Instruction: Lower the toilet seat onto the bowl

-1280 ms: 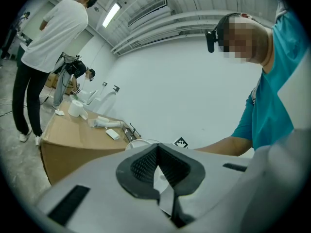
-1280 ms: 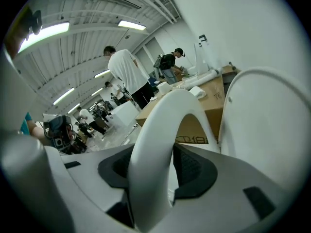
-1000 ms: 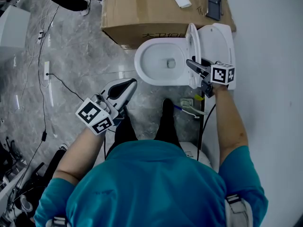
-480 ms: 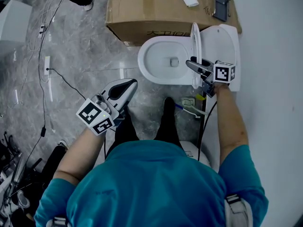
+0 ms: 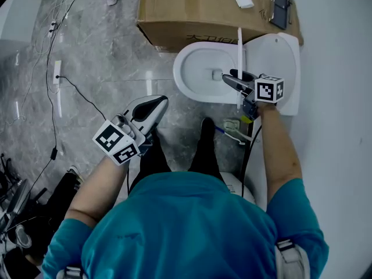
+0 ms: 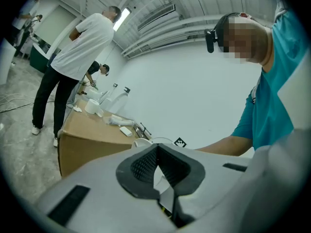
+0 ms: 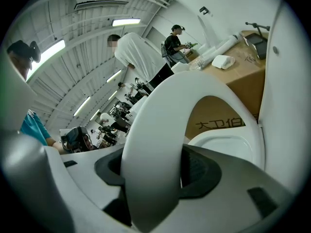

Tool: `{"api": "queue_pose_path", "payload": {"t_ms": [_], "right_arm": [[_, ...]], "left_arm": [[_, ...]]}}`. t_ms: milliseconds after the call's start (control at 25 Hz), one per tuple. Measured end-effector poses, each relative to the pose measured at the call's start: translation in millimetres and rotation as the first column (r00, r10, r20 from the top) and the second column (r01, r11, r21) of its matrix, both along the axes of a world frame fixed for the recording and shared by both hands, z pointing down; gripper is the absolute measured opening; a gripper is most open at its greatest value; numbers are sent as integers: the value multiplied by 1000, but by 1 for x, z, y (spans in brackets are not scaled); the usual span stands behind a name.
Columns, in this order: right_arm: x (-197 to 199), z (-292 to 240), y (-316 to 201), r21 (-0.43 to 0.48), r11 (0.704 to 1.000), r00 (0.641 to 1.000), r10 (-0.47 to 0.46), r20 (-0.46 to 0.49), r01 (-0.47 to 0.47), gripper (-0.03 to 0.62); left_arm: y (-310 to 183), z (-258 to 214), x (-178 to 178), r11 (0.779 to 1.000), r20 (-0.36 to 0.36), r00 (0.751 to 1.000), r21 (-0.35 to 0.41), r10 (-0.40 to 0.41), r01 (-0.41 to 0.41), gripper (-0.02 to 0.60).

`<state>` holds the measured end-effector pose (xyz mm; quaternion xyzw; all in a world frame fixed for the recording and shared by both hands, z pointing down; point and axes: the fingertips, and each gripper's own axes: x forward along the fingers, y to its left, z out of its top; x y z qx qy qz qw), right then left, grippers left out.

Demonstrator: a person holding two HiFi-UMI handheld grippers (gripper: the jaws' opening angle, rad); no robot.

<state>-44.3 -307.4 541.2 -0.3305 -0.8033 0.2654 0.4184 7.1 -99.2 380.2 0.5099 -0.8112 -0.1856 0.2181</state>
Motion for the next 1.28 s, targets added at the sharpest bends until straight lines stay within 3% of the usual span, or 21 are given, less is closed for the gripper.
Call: {"api": "queue_pose_path", "payload": {"t_ms": [840, 1280], "right_arm": [[-9, 52, 73, 160, 984, 997, -70, -41, 76, 270], [-15, 75, 98, 233, 968, 994, -75, -75, 91, 272]], "left_arm": [[66, 20, -2, 997, -21, 997, -11, -76, 76, 5], [103, 34, -20, 992, -22, 993, -43, -118, 117, 5]]}}
